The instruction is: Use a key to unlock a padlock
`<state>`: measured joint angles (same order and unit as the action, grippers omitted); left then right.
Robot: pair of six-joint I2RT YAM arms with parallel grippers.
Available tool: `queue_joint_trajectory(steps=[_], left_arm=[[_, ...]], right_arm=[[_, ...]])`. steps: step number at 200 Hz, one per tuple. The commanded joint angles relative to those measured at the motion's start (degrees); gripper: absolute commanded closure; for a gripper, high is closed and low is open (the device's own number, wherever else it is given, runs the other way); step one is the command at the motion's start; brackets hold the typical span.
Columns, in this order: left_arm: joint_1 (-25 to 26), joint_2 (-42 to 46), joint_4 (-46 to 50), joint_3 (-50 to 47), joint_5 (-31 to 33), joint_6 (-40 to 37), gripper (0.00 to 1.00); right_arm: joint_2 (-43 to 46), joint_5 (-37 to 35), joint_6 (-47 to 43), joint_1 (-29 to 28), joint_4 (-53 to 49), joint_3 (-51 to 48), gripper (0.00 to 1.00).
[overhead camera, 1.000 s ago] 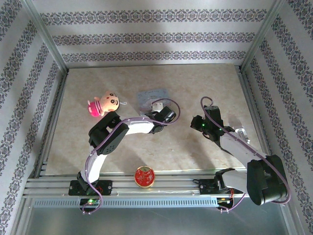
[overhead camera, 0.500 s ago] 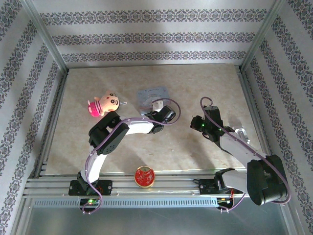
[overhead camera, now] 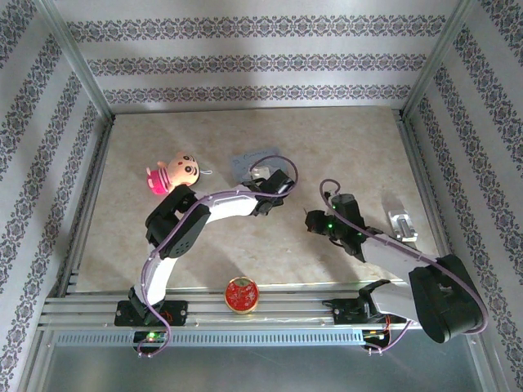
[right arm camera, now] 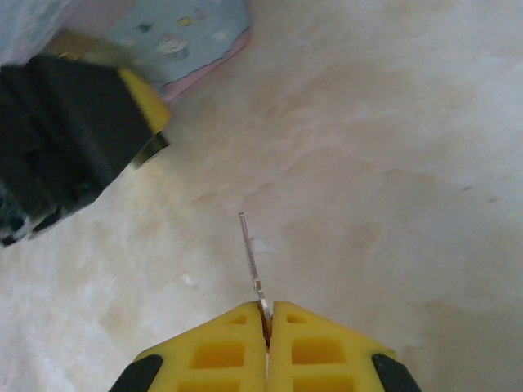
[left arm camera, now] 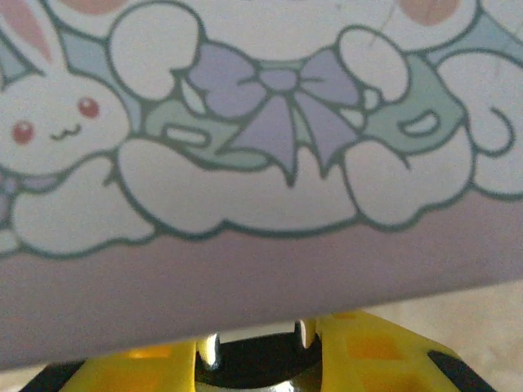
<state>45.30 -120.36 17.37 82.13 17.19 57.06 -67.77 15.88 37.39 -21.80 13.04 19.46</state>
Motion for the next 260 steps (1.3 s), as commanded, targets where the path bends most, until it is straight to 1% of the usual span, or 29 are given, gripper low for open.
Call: queue_joint_trajectory(steps=[1, 37, 70, 85, 110, 136, 147, 175, 199, 229, 260], left_arm=[[-0.64, 2.21, 7.30, 1.68, -7.83, 6.71, 0.92], [-1.34, 3.49, 5.48, 0.65, -14.54, 7.71, 0.96], [-2.65, 5.71, 1.47, -2.25, -19.40, 8.86, 0.96], [-3.06, 6.48, 1.36, -2.82, -19.78, 8.86, 0.97], [-3.46, 6.80, -0.13, -4.11, -21.34, 9.58, 0.97], [-3.69, 6.71, -2.06, -4.95, -22.46, 10.59, 0.97], [-3.68, 6.67, -2.25, -5.12, -22.33, 10.83, 0.97], [-3.81, 6.80, -2.95, -5.70, -21.98, 11.31, 0.97], [-3.81, 6.80, -3.26, -6.25, -21.68, 11.50, 0.97], [-3.90, 6.97, -3.47, -6.69, -21.85, 11.69, 0.97], [-3.90, 7.24, -3.79, -7.02, -21.77, 11.84, 0.97]], right_arm=[[1.52, 3.13, -2.40, -1.93, 7.57, -3.10, 1.00], [0.89, 7.03, -2.40, -2.80, 16.33, -7.36, 1.00], [0.25, 8.90, -3.43, -3.73, 18.19, -7.47, 1.00], [-0.91, 9.12, -3.38, -4.03, 19.21, -7.20, 1.00], [-5.58, 8.91, -2.09, -4.45, 22.62, -6.60, 1.00], [-13.39, 9.02, 0.44, -5.88, 29.36, -5.07, 1.00], [-17.00, 8.67, 1.77, -6.86, 33.97, -4.46, 1.00], [-25.30, 5.67, 4.63, -9.25, 43.41, -3.38, 1.00], [-30.38, 2.55, 4.98, -10.60, 49.33, -3.36, 1.00], [-35.52, -0.23, 6.16, -11.11, 56.03, -4.14, 1.00], [-39.11, -2.00, 8.18, -11.16, 60.57, -4.42, 1.00]])
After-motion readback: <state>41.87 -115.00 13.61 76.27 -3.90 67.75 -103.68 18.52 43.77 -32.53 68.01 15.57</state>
